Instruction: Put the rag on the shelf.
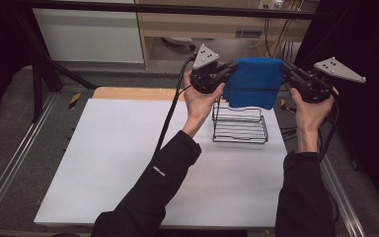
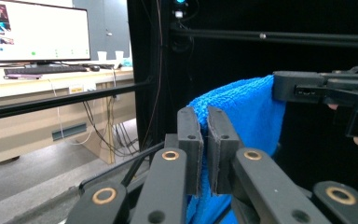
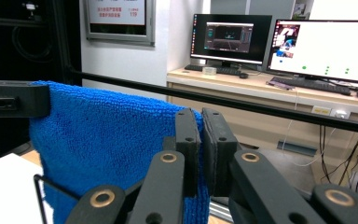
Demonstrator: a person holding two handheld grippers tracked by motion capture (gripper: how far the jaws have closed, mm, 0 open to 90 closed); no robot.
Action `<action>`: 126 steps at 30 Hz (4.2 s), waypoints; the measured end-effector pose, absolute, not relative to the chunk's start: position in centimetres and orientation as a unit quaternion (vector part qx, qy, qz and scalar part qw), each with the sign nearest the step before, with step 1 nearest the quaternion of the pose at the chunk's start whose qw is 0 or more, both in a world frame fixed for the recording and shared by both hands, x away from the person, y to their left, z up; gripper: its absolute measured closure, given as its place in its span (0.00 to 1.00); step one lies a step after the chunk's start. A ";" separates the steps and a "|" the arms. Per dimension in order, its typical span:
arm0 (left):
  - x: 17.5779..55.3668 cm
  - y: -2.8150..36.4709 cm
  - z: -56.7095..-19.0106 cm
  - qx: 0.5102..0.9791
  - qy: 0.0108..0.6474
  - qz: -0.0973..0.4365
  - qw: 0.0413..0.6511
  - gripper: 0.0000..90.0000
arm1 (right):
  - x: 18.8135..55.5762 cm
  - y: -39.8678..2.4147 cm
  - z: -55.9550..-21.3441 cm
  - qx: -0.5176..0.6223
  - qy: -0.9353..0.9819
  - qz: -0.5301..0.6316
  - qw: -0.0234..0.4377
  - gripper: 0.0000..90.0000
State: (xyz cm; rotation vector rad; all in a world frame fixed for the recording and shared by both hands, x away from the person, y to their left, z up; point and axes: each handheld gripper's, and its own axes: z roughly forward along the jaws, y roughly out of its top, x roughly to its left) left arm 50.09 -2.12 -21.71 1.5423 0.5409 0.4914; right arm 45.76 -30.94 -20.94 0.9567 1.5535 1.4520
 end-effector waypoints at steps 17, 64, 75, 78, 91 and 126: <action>48.8 -1.9 -22.8 0.718 0.230 0.189 0.629 0.94 | 43.5 -31.6 -22.7 0.385 0.630 0.571 0.359 0.95; 47.9 -2.2 -26.1 0.806 0.244 0.143 0.521 1.00 | 43.2 -31.9 -27.0 0.390 0.686 0.532 0.306 0.84; 48.5 -2.7 -27.9 0.810 0.250 0.154 0.507 1.00 | 43.1 -31.6 -27.1 0.400 0.686 0.541 0.276 0.98; 48.4 -2.6 -28.1 0.810 0.246 0.154 0.509 1.00 | 43.5 -31.5 -28.1 0.415 0.690 0.524 0.279 1.00; 46.6 0.5 -28.5 0.812 0.244 0.155 0.507 0.84 | 42.4 -31.1 -28.6 0.406 0.684 0.532 0.291 0.72; 38.5 21.4 -38.5 0.802 0.358 0.184 0.441 0.11 | 38.4 -24.4 -36.3 0.402 0.742 0.501 0.192 0.03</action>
